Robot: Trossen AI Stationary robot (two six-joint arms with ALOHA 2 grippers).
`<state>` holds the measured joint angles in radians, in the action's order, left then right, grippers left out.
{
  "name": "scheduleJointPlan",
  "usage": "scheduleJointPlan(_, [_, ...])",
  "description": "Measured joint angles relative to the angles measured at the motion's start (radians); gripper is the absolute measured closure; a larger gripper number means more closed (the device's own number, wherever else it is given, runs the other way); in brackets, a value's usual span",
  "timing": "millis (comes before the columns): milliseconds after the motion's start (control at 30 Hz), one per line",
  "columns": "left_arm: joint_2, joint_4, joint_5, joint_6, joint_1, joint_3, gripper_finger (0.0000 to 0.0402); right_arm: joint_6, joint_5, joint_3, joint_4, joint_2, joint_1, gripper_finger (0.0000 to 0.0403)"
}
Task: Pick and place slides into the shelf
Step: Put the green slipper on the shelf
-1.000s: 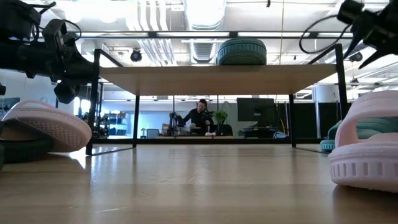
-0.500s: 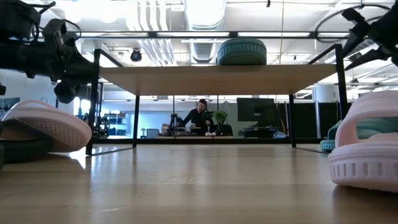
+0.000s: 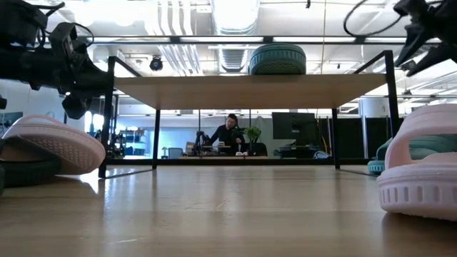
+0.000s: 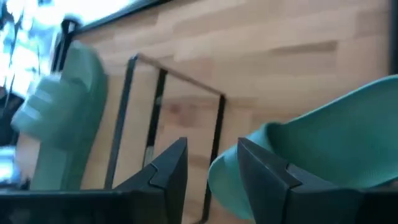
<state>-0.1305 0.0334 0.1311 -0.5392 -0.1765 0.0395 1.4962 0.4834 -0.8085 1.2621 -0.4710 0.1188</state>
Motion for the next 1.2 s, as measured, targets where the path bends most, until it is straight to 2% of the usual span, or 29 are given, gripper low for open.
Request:
scheduleJointPlan(100, [0.0,0.0,0.0,0.0,0.0,0.0,0.0389,-0.003,-0.018,-0.035,-0.022,-0.05,0.0,0.0274])
scheduleJointPlan(333, [0.001,0.0,0.0,0.0,0.0,0.0,0.0389,-0.078,0.042,-0.149,-0.024,-0.192,0.0,0.0273])
scheduleJointPlan(467, [0.001,0.0,0.0,0.0,0.0,0.0,0.0389,-0.134,0.03,-0.223,0.055,-0.275,0.0,0.0279])
scheduleJointPlan(633, [0.0,0.0,0.0,0.0,0.0,0.0,0.0389,-0.021,-0.075,-0.266,0.32,-0.373,-0.01,0.0289])
scheduleJointPlan(767, [0.0,0.0,0.0,0.0,0.0,0.0,0.0389,-0.139,-0.208,-0.252,0.237,-0.368,-0.033,0.0289])
scheduleJointPlan(967, [0.001,0.0,0.0,0.0,0.0,0.0,0.0389,-0.243,-0.33,-0.227,0.219,-0.368,-0.075,0.0289])
scheduleJointPlan(1200, [0.0,0.0,0.0,0.0,0.0,0.0,0.0389,-0.374,-0.464,-0.153,0.224,-0.361,-0.234,0.0289])
